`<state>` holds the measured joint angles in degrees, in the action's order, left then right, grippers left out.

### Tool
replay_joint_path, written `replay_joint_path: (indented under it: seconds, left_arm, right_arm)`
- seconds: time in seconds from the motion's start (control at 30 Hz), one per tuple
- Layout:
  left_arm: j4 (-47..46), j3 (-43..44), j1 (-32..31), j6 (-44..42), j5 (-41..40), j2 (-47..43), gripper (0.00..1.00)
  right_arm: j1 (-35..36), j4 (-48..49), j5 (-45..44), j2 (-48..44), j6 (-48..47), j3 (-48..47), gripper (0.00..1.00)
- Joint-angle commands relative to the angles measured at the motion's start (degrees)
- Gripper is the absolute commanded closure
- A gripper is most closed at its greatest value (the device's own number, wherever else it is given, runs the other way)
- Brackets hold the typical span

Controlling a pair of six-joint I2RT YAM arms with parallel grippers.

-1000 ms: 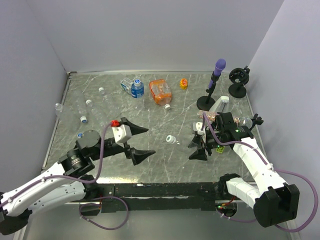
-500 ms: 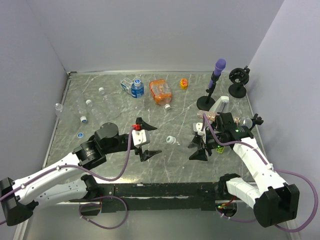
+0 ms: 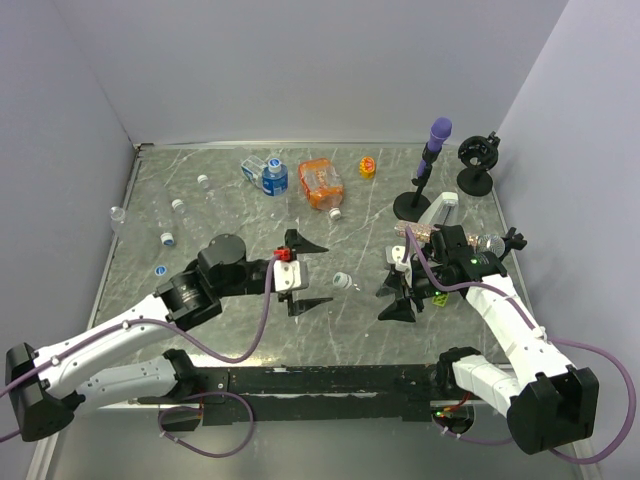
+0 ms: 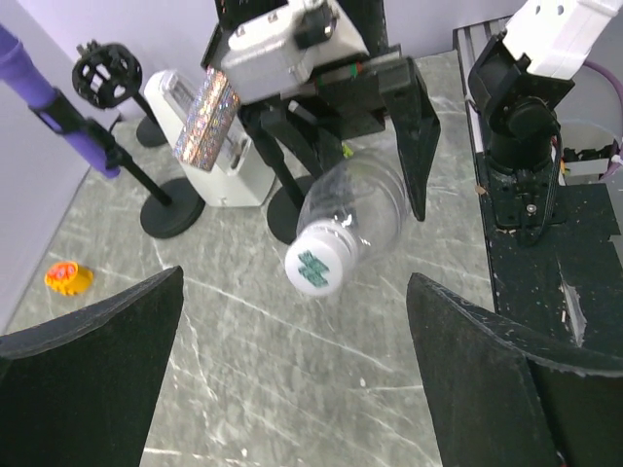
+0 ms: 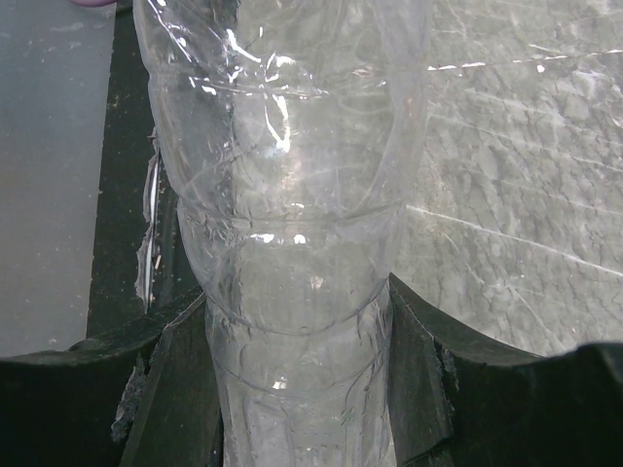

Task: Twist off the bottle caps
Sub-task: Unscrew the bottle cap from the plastic bottle.

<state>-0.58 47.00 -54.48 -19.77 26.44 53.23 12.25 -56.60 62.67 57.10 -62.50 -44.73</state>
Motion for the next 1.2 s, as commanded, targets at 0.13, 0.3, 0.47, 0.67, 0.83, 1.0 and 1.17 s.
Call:
replay_joint_path:
  seconds: [0.13, 0.3, 0.47, 0.67, 0.83, 1.0, 1.17]
  left_arm:
    - [1.97, 6.25, -0.19, -3.43, 6.08, 5.47, 0.12]
    - [6.64, 9.24, -0.19, -5.1, 8.45, 9.25, 0.23]
    - [9.19, 11.0, -0.19, -6.33, 8.11, 11.1, 0.34]
    - [11.04, 12.23, -0.19, -6.6, 8.37, 12.33, 0.53]
    - [10.34, 11.89, -0.19, -5.63, 9.6, 12.25, 0.69]
    - [9.02, 11.53, -0.19, -1.86, 10.48, 11.98, 0.98]
    - [7.18, 11.89, -0.19, 16.64, 9.52, 11.11, 0.99]
  right_arm:
    - [0.41, 0.26, 2.72, -0.59, -1.84, -1.68, 0.87]
    - [0.41, 0.17, 2.63, -0.76, -1.92, -1.68, 0.87]
    - [0.49, 0.17, 2.71, -0.94, -1.92, -1.68, 0.87]
    - [0.41, 0.17, 2.54, -1.03, -1.84, -1.68, 0.87]
    - [0.41, 0.17, 2.63, -0.76, -1.92, -1.68, 0.87]
    - [0.49, 0.35, 2.37, -0.76, -1.75, -1.68, 0.87]
    - [0.41, 0.7, 2.19, -0.68, -1.49, -1.59, 0.87]
